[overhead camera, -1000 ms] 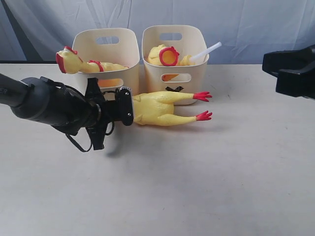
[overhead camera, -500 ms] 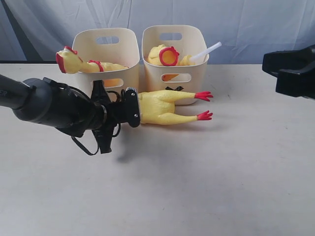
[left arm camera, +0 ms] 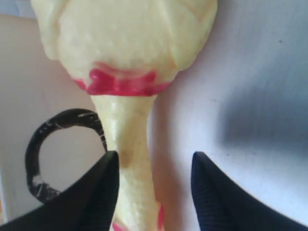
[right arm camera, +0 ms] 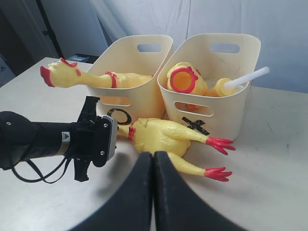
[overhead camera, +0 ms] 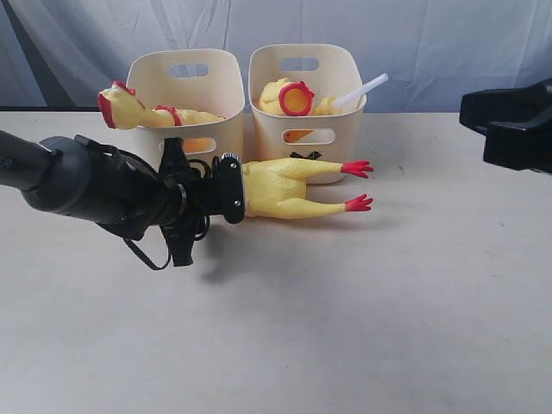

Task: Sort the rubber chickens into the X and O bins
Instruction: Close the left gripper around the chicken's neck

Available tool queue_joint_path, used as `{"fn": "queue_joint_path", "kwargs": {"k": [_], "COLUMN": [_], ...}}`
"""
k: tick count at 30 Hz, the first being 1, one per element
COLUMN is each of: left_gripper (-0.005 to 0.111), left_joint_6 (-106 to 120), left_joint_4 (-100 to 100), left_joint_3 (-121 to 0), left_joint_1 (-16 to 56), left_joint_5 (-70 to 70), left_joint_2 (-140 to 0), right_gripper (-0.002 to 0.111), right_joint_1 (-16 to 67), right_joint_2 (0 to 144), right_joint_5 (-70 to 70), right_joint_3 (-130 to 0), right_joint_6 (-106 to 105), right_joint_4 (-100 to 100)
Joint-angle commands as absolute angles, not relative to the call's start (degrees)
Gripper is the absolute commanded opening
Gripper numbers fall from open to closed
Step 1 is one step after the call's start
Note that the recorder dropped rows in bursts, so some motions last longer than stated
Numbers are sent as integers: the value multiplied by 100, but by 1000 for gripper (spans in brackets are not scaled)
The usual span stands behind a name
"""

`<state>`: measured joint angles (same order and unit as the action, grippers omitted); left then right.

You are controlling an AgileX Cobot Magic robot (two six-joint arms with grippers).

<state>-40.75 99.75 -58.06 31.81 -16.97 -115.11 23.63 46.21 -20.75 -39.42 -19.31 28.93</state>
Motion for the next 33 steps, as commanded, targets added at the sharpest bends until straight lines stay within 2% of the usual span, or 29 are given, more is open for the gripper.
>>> {"fn": "queue_joint_path", "kwargs": {"k": [1, 33], "left_gripper": [46, 45], "left_joint_6": [-4151, -4320], "left_joint_4": [9995, 9995], "left_joint_3": [-5882, -6307], "left_joint_1": [3107, 3085], "left_joint_5": [-1816, -2086], "left_joint_2": [-11517, -12237], "right_gripper": [-1, -1], "right_joint_1": [2348, 2348], "right_joint_2": [4599, 4599], "right_joint_5": [-2043, -2053], "right_joint_3": [-3916, -3916], "right_joint_6": [-1939, -1939], "right_joint_4": [2914, 2924]}}
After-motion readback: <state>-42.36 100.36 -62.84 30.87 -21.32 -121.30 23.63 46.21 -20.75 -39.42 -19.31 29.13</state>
